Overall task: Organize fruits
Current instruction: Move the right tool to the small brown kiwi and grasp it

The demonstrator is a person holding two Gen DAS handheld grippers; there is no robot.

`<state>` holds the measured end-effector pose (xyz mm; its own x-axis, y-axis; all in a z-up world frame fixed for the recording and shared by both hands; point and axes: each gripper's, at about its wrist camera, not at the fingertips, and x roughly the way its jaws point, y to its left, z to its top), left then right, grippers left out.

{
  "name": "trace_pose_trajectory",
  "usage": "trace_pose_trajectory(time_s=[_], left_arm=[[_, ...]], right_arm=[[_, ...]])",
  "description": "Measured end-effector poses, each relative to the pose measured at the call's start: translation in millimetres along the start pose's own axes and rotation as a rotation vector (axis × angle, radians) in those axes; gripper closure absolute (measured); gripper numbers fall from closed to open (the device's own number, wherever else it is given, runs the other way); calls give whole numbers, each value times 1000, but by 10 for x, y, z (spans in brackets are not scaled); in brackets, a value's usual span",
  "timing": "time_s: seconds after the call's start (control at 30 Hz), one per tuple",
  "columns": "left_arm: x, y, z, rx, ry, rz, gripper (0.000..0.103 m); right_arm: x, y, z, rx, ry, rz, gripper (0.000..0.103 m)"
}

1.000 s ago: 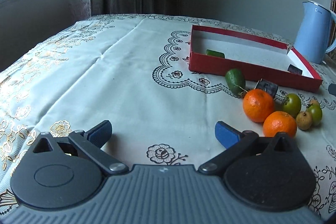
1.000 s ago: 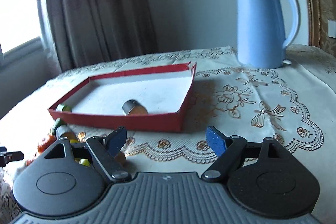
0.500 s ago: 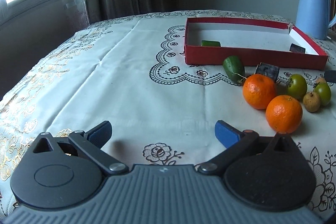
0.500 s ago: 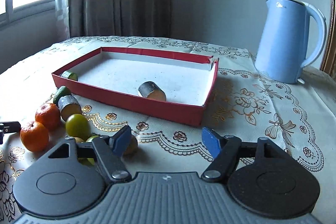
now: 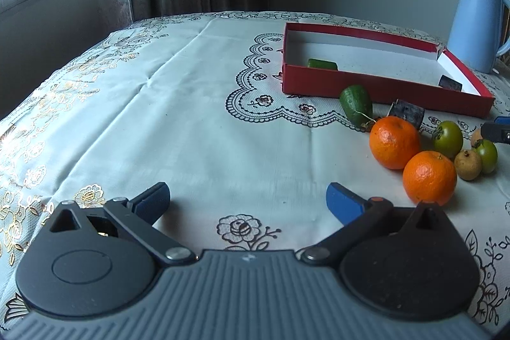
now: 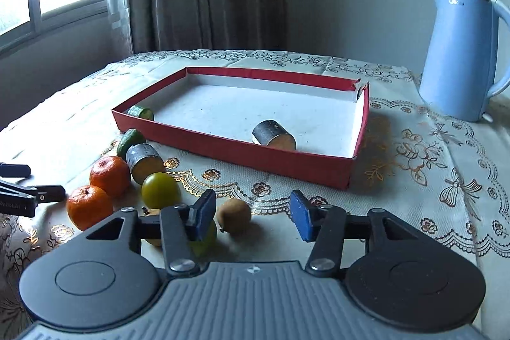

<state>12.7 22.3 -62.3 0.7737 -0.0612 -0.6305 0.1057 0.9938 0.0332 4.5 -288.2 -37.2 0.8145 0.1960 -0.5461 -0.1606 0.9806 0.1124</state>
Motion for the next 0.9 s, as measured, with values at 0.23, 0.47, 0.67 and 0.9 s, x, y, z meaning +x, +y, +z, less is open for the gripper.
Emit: trace_pose_trajectory(time_s=[0.23, 0.47, 0.67, 0.9], left_arm=[[-1, 9, -1, -2, 0, -1, 0], [-3, 11, -1, -2, 0, -1, 0], [-4, 13, -2, -1, 0, -1, 0], [-7, 13, -1, -1, 0, -1, 0]], right_arm=[[83, -96, 15, 72, 24, 37, 59], [108, -44, -5, 32, 5, -13, 59], [30, -56, -26, 8, 10, 2, 59], [30, -82, -43, 166, 19, 95, 59]])
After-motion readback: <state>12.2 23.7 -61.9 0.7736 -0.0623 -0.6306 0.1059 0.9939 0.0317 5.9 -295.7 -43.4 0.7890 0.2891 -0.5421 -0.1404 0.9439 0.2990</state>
